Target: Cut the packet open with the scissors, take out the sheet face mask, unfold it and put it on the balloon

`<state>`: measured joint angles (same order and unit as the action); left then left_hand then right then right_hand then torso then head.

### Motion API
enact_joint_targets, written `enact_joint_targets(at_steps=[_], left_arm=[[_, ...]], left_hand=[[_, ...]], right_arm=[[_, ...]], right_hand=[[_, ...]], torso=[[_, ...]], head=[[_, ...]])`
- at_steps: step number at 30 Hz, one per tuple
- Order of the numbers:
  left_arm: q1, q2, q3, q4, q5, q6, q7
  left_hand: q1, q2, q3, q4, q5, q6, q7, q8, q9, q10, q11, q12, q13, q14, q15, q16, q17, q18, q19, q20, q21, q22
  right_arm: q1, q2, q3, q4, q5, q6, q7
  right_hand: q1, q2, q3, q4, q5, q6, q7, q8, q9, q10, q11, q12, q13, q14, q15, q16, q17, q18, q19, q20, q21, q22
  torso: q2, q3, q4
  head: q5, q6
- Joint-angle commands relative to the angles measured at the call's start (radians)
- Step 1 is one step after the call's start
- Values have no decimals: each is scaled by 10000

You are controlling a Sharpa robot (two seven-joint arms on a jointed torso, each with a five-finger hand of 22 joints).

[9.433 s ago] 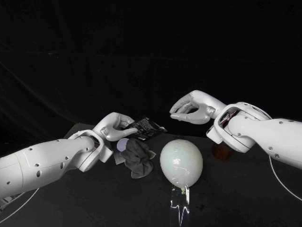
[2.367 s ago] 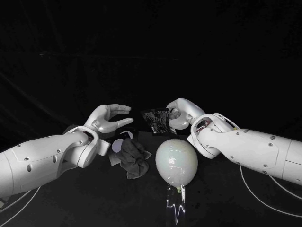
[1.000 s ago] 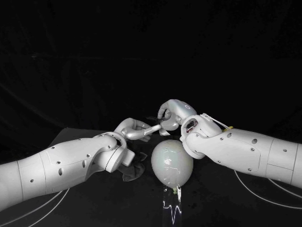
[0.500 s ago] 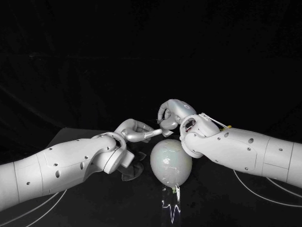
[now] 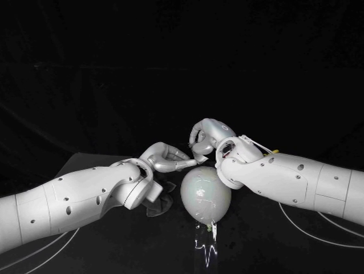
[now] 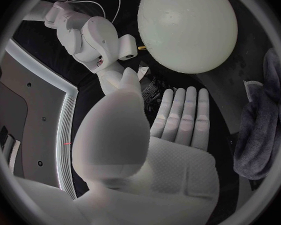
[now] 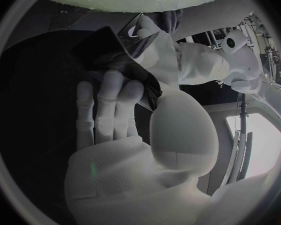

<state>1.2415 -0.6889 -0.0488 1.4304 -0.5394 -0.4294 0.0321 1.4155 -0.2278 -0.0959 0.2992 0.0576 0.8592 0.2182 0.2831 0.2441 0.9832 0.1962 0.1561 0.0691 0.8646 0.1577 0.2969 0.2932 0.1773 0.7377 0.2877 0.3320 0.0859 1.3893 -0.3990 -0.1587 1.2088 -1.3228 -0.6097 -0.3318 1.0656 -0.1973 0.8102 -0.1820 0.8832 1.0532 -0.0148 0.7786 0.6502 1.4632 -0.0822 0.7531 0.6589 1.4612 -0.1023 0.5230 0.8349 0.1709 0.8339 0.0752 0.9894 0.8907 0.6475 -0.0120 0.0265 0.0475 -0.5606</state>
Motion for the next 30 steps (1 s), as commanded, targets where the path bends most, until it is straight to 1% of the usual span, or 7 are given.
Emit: enact_joint_targets(at_steps=[1, 8, 11, 16, 24, 25, 30], left_arm=[[18, 67, 14, 19, -138, 102, 62], [20, 236, 14, -22, -148, -61, -229], [20, 309, 14, -53, -151, -133, -381], [21, 376, 14, -96, -111, -233, -590], [22, 409, 14, -152, 6, -361, -808], [22, 412, 14, -156, 11, -378, -825], [22, 405, 14, -143, 146, -443, -806]], left_hand=[[-73, 92, 37, -3, -58, 87, 309, 77, 20, 94, -25, 74, 13, 95, 3, -34, 2, -6, 113, 8, -70, -19], [-383, 172, -96, 0, -57, 247, 227, 226, 50, 278, -101, 196, 15, 217, -53, -53, 10, 8, 192, 3, -87, -54], [-562, 428, 104, -5, -65, 399, 139, 347, 78, 467, -181, 295, 22, 363, -119, -31, 29, 35, 309, -9, -59, -58], [-853, 1145, 502, -26, -76, 585, 18, 486, 100, 716, -292, 386, 21, 554, -211, -8, 54, 52, 472, -29, -15, -62], [-466, 1843, 1049, -79, -81, 614, -51, 524, 66, 812, -349, 366, -9, 663, -256, -46, 60, 57, 586, -49, -8, -85], [-236, 2134, 1275, -100, -78, 645, -103, 537, 56, 871, -393, 374, -8, 732, -288, -33, 70, 65, 640, -59, 8, -84], [29, 2397, 1550, -87, -79, 644, -138, 511, 10, 904, -421, 338, -24, 781, -315, -60, 69, 63, 700, -73, 12, -94]], right_arm=[[3, 26, 8, 21, 23, 97, -179], [0, 72, 8, 34, -7, 118, -311], [-2, 83, 8, 56, -17, 125, -338], [-3, 86, 8, 81, -27, 149, -364], [-6, 70, 8, 104, -32, 185, -370], [-7, 69, 8, 104, -32, 189, -369], [-9, 64, 8, 80, -32, 232, -364]], right_hand=[[-120, 25, 71, -23, 73, -20, -11, 1502, 14, 416, 49, 90, 31, -68, -24, 58, 19, 110, -21, -63, 54, 18], [-127, 27, 79, -29, 79, -22, -13, 1513, 19, 416, 47, 118, 60, -67, -25, 68, 26, 110, -19, -66, 61, 24], [-127, 27, 79, -29, 79, -22, -13, 1513, 19, 416, 47, 118, 60, -67, -25, 68, 26, 110, -19, -66, 61, 24], [-136, 31, 92, -41, 86, -25, -16, 1532, 26, 413, 44, 143, 84, -67, -28, 82, 37, 110, -17, -70, 71, 35], [-142, 34, 100, -46, 90, -27, -18, 1542, 30, 413, 43, 175, 118, -67, -29, 91, 42, 110, -16, -72, 77, 42], [-142, 34, 100, -46, 90, -27, -18, 1542, 30, 413, 43, 175, 118, -67, -29, 91, 42, 110, -16, -72, 77, 42], [-149, 36, 105, -50, 93, -29, -19, 1552, 34, 414, 41, 199, 142, -66, -31, 98, 48, 109, -15, -73, 82, 47]], torso=[[-5, 3, -7], [-3, 5, -5], [-5, 2, -9], [0, 2, -6], [1, -1, 2], [-2, -3, -1], [-2, -4, 1]], head=[[-5, -27], [1, -15], [6, -14], [-7, -10], [-20, -50], [-16, -55], [-24, -60]])
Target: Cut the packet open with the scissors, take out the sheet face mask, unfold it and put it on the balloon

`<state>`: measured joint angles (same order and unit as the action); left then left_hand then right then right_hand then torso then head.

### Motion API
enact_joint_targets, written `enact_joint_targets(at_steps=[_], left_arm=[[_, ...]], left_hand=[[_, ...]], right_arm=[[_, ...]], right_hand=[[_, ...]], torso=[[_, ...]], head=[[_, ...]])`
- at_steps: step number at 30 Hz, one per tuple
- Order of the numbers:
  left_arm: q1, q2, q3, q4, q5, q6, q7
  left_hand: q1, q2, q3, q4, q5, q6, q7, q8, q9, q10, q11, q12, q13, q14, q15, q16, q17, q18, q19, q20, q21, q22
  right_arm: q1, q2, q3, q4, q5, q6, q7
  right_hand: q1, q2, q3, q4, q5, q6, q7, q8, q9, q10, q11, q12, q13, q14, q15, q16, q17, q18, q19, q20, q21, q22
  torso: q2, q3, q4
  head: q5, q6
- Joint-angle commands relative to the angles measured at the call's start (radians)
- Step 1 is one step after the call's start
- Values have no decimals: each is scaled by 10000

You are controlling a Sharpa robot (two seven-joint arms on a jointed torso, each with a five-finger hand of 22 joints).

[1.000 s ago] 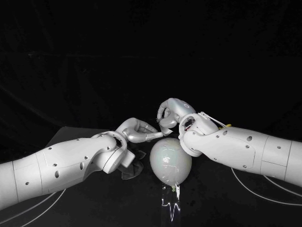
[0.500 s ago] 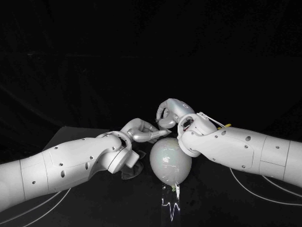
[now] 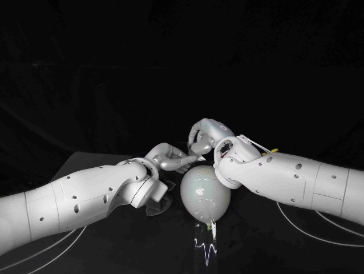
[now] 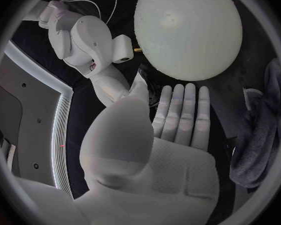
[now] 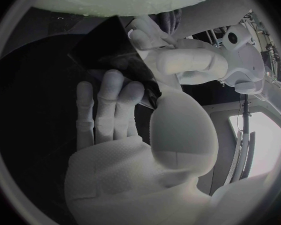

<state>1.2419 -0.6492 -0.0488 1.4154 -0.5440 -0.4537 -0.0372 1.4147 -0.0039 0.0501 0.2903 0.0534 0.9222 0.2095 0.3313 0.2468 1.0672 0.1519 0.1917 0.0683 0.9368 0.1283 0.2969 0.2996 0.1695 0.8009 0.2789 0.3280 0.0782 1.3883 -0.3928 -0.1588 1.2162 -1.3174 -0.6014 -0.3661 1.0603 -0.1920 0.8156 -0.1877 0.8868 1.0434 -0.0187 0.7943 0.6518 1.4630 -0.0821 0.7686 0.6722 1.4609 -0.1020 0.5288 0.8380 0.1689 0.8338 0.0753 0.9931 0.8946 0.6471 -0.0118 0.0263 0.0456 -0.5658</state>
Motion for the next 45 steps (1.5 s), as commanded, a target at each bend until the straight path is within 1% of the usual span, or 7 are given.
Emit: enact_joint_targets(at_steps=[1, 11, 17, 22, 29, 38, 45], left_arm=[[18, -4, 14, 19, 270, -202, -70], [17, -166, 14, 178, 1177, -210, 491], [17, -185, 14, 206, 1425, -212, 669], [18, -171, 14, 122, 1530, -263, 678], [20, -159, 14, -54, 1614, -353, 629], [20, -128, 14, -140, 1681, -333, 620], [21, -90, 13, -152, 1748, -306, 693]], left_hand=[[102, 213, 162, -1, -36, 1, -54, 14, -31, 56, 21, -34, -20, 55, -21, -74, 2, 139, 69, 13, 45, -22], [907, 304, 1158, -13, -35, -175, 45, -175, -221, -182, 114, -330, -48, -8, 45, -265, -36, 121, -16, 37, -84, -80], [760, 55, 1188, 27, -43, -199, 113, -208, -261, -207, 169, -380, -39, -37, 86, -319, -47, 113, -60, 50, -127, -88], [-352, -418, 607, 36, -47, -211, 213, -224, -309, -259, 251, -433, -25, -79, 150, -407, -59, 109, -105, 65, -190, -91], [-386, -320, 636, 15, -42, -230, 205, -226, -324, -276, 251, -444, -22, -76, 151, -431, -59, 111, -108, 67, -206, -89], [352, 133, 1391, -52, -36, -132, 49, -174, -360, -122, 123, -396, -14, -6, 75, -472, -49, 115, -109, 66, -251, -83], [1022, 70, 2290, -65, -36, 16, -41, -72, -363, 65, 48, -431, -35, 84, 14, -501, -35, 119, -82, 59, -276, -77]], right_arm=[[2, 2, 8, -9, -86, 170, -23], [-3, 2, 7, -136, -68, 417, 29], [-20, 14, 6, -143, -52, 514, 86], [-37, 9, 6, -130, -29, 535, 115], [-48, -48, 5, -45, 9, 450, 144], [-50, -95, 6, -11, 64, 435, 170], [-51, -118, 6, 49, 145, 483, 224]], right_hand=[[-95, -17, 51, 7, 57, 70, 20, 1395, 17, 415, 40, 44, 8, -63, -33, 41, 17, 130, -14, -74, 45, 9], [-112, -19, 60, -1, 64, 65, 19, 1413, 25, 415, 38, 70, 33, -63, -35, 55, 27, 127, -16, -76, 52, 18], [-112, -19, 60, -1, 64, 65, 19, 1413, 25, 415, 38, 70, 33, -63, -35, 55, 27, 127, -16, -76, 52, 18], [-119, -19, 63, -3, 64, 61, 19, 1419, 27, 412, 38, 62, 23, -65, -35, 59, 31, 126, -19, -76, 53, 21], [-119, -19, 63, -3, 64, 61, 19, 1419, 27, 412, 38, 62, 23, -65, -35, 59, 31, 126, -19, -76, 53, 21], [-119, -19, 63, -3, 64, 61, 19, 1419, 27, 412, 38, 62, 23, -65, -35, 59, 31, 126, -19, -76, 53, 21], [-133, -10, 72, -2, 66, 53, 19, 1431, 31, 407, 38, 62, 20, -71, -35, 67, 38, 124, -23, -76, 56, 27]], torso=[[2, -6, 3], [4, -1, 10], [7, -7, 5], [6, 1, 5], [2, 5, -8], [2, 0, -1], [-1, 4, -4]], head=[[-6, -8], [-25, -20], [-15, -47], [-2, -78], [22, -128], [22, -142], [18, -154]])
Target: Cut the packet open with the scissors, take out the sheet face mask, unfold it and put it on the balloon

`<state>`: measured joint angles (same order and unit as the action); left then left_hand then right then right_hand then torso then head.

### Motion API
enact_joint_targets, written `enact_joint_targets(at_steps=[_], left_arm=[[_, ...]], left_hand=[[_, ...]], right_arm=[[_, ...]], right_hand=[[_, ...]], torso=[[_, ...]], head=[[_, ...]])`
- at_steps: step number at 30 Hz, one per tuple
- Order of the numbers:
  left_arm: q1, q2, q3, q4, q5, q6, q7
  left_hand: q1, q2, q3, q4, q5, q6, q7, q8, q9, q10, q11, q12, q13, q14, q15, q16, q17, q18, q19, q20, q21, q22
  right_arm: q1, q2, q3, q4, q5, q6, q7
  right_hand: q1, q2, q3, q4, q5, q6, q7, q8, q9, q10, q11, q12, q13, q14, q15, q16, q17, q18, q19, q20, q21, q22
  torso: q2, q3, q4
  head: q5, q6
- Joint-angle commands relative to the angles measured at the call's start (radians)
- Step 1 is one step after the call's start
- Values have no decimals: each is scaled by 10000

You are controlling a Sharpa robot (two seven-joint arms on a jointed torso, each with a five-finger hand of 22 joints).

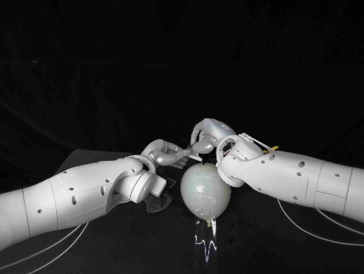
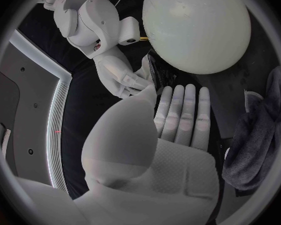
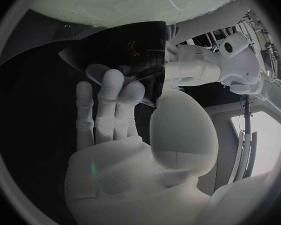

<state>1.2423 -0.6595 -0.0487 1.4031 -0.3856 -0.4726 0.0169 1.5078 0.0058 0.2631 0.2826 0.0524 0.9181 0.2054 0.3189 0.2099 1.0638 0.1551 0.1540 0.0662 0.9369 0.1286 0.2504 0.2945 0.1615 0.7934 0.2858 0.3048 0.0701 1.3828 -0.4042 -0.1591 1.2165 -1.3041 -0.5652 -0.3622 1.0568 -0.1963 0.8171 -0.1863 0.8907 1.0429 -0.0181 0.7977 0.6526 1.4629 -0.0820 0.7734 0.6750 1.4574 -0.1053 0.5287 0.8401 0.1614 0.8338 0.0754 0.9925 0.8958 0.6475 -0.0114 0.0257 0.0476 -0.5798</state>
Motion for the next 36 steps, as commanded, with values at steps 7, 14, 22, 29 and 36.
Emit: enact_joint_targets(at_steps=[7, 14, 22, 29, 36], left_arm=[[17, 52, 12, -11, 332, -107, 389], [17, 42, 12, 33, 481, -180, 587], [17, 5, 12, 110, 645, -308, 726], [16, -53, 12, 134, 859, -403, 779], [16, -78, 12, 153, 985, -475, 823]], left_hand=[[507, -245, 1857, -57, -33, 401, -237, 432, 165, 775, -202, -153, -13, 337, -133, -37, 50, 205, 42, -37, -46, 24], [204, -603, 2895, -121, -35, 475, -333, 763, 363, 1226, -300, -336, -16, 575, -216, -15, 105, 206, 110, -64, 6, 50], [-64, -743, 3399, -241, -34, 467, -368, 966, 500, 1444, -335, -460, -7, 616, -231, -50, 133, 204, 128, -73, 40, 62], [-182, -804, 3590, -312, -34, 438, -361, 1036, 553, 1501, -337, -525, -8, 630, -235, -64, 147, 207, 143, -81, 65, 72], [-225, -834, 3636, -333, -35, 426, -356, 1055, 568, 1515, -333, -545, -8, 632, -233, -70, 150, 206, 148, -83, 74, 75]], right_arm=[[4, -8, 8, 66, 42, 259, 240], [4, -49, 7, 24, 172, 339, 393], [7, -243, 4, 138, 980, 116, 1290], [9, -568, 3, 469, 1791, -176, 2359], [10, -809, 1, 741, 2044, -3, 2701]], right_hand=[[-111, 36, 57, -11, 24, 51, 14, 1402, 25, 400, 39, -31, -59, -42, -1, 70, 20, 198, -25, -76, 62, 18], [-165, 72, 40, 13, -84, -20, 31, 1419, 29, 323, 56, -232, -271, -115, 11, 63, 33, 193, -60, -73, 53, 33], [-113, 181, -1002, 776, -3620, -1514, 701, 129, -459, -1258, 568, -2685, -2136, -1258, 591, -372, -41, 27, -827, 178, -1066, -473], [257, -10, -1628, 1414, -5061, -1738, 1196, -1403, -1115, -2051, 1163, -3546, -2580, -2297, 1050, -304, 9, 38, -956, 463, -2430, -1324], [945, 331, -1869, 1563, -5574, -1094, 929, -1888, -1147, -1298, 901, -3185, -2419, -1818, 775, 531, 248, 153, -356, 539, -2431, -1317]], torso=[[-6, -2, 11], [5, -3, 8], [-5, -2, 3], [-6, -3, 2], [-5, -3, -1]], head=[[-8, -8], [1, -13], [35, -20], [45, -3], [51, -6]])
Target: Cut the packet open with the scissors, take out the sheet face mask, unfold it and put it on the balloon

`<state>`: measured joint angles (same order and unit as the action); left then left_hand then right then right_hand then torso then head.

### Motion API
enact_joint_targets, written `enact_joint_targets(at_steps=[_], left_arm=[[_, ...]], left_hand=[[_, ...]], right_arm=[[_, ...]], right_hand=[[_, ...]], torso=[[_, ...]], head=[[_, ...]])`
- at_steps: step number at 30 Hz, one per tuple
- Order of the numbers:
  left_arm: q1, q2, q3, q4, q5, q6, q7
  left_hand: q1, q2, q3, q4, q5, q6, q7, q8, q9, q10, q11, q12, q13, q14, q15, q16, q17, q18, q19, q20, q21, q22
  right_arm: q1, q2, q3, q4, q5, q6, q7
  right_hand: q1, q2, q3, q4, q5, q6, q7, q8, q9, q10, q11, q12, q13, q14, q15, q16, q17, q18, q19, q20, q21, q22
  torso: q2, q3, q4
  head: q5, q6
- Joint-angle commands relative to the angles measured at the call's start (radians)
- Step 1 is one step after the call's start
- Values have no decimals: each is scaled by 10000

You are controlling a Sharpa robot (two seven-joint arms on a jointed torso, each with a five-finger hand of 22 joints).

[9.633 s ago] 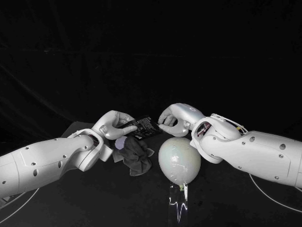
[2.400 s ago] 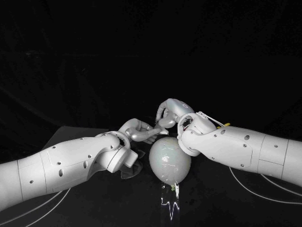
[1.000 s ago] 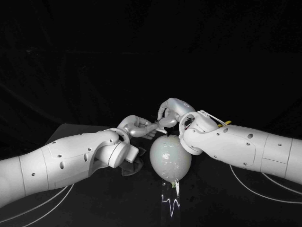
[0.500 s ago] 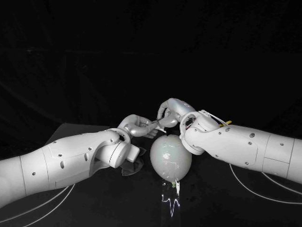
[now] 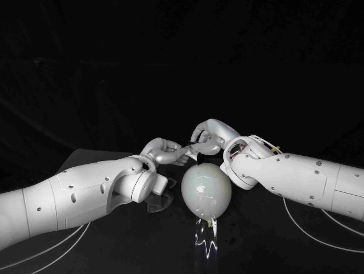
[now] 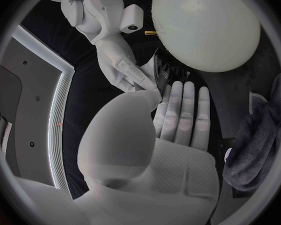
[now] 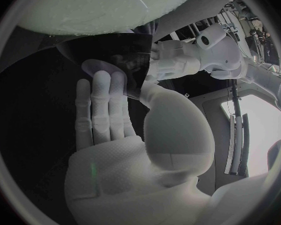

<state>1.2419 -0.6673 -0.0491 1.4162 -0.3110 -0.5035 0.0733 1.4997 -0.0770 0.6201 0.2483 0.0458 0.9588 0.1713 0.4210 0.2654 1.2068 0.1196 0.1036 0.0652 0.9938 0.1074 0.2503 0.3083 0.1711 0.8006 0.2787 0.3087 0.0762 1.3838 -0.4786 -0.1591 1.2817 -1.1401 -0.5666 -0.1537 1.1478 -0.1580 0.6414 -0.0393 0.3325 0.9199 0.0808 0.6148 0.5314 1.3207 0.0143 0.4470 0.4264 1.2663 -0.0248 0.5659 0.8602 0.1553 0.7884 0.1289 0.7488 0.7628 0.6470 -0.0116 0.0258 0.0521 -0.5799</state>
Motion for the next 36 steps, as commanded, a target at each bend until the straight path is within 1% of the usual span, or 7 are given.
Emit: enact_joint_targets(at_steps=[1, 9, 20, 24, 27, 30, 36], left_arm=[[20, -1, 17, 22, 248, -176, 265], [20, -3, 17, 31, 272, -210, 278], [20, -16, 17, 52, 211, -158, 373], [20, -24, 17, 76, -48, -12, 467], [19, -22, 17, 108, -381, 103, 587], [19, -22, 17, 132, -621, 130, 707], [18, -46, 18, 153, -851, 20, 943]], left_hand=[[-162, -15, 89, -3, 31, 15, -15, 44, 20, 92, 22, -50, 2, 65, -20, -72, 14, 111, 79, -13, 38, 15], [-209, -33, 210, -77, 32, 3, -26, 88, 51, 129, 13, -84, 4, 69, -23, -84, 22, 110, 84, -19, 55, 21], [-303, -106, 369, -195, 32, -45, -14, 131, 89, 138, 24, -159, -2, 39, -12, -121, 26, 104, 71, -23, 73, 27], [-1018, -1334, -377, -158, 21, -426, 268, -11, 55, -364, 287, -414, -25, -158, 157, -237, 14, 63, -97, 48, -30, -24], [-1240, -1937, -847, -220, 13, -680, 400, -168, -12, -602, 385, -430, -23, -284, 220, -304, 7, 42, -213, 77, -114, -59], [-1210, -2097, -1252, -392, 51, -915, 515, -329, -85, -895, 493, -397, -9, -441, 313, -385, 2, 19, -331, 92, -204, -81], [-935, -1958, -1776, -643, 31, -1207, 627, -528, -185, -1370, 615, -354, 4, -613, 407, -465, 28, 11, -398, 101, -305, -79]], right_arm=[[0, -93, 1, 114, 396, 31, 613], [0, -185, 0, 141, 299, 34, 550], [0, -230, 0, 189, 65, -58, 727], [-1, -174, 0, 191, -228, -84, 378], [-1, -95, 0, 160, -591, -52, -155], [-2, -39, 1, 141, -851, 30, -550], [-2, 42, 2, 177, -1307, 202, -1081]], right_hand=[[5, -83, -150, 145, 36, 184, -84, -70, 77, 169, -76, 113, 88, 115, -45, 218, 64, 219, 128, 5, -5, 9], [117, -94, -160, 289, 124, 369, -193, -109, 177, 375, -179, 260, 184, 228, -148, 519, 133, 243, 328, -14, -21, 16], [807, 453, 657, 188, -1518, 745, -225, -251, 434, 824, -275, 398, 288, 495, -323, 1025, 94, 231, 618, -115, 487, 528], [845, 497, 804, 116, -1812, 822, -235, -328, 409, 896, -293, 419, 315, 542, -345, 1109, 63, 228, 595, -130, 644, 699], [842, 490, 895, 55, -1769, 897, -243, -350, 384, 952, -312, 439, 335, 587, -364, 1166, 39, 231, 593, -142, 759, 815], [822, 436, 958, -20, -1612, 966, -264, -364, 363, 1000, -325, 453, 353, 626, -384, 1218, 17, 234, 576, -153, 868, 930], [731, 340, 1054, -151, -1131, 1092, -290, -392, 319, 1084, -353, 470, 390, 673, -412, 1322, -38, 238, 505, -183, 1112, 1199]], torso=[[2, -2, -3], [1, -2, 9], [9, -2, 5], [12, -3, 10], [9, -5, 15], [8, -12, 17], [5, -7, 14]], head=[[8, 1], [4, 6], [-5, -9], [-35, -4], [-48, -8], [-80, -8], [-86, -14]])
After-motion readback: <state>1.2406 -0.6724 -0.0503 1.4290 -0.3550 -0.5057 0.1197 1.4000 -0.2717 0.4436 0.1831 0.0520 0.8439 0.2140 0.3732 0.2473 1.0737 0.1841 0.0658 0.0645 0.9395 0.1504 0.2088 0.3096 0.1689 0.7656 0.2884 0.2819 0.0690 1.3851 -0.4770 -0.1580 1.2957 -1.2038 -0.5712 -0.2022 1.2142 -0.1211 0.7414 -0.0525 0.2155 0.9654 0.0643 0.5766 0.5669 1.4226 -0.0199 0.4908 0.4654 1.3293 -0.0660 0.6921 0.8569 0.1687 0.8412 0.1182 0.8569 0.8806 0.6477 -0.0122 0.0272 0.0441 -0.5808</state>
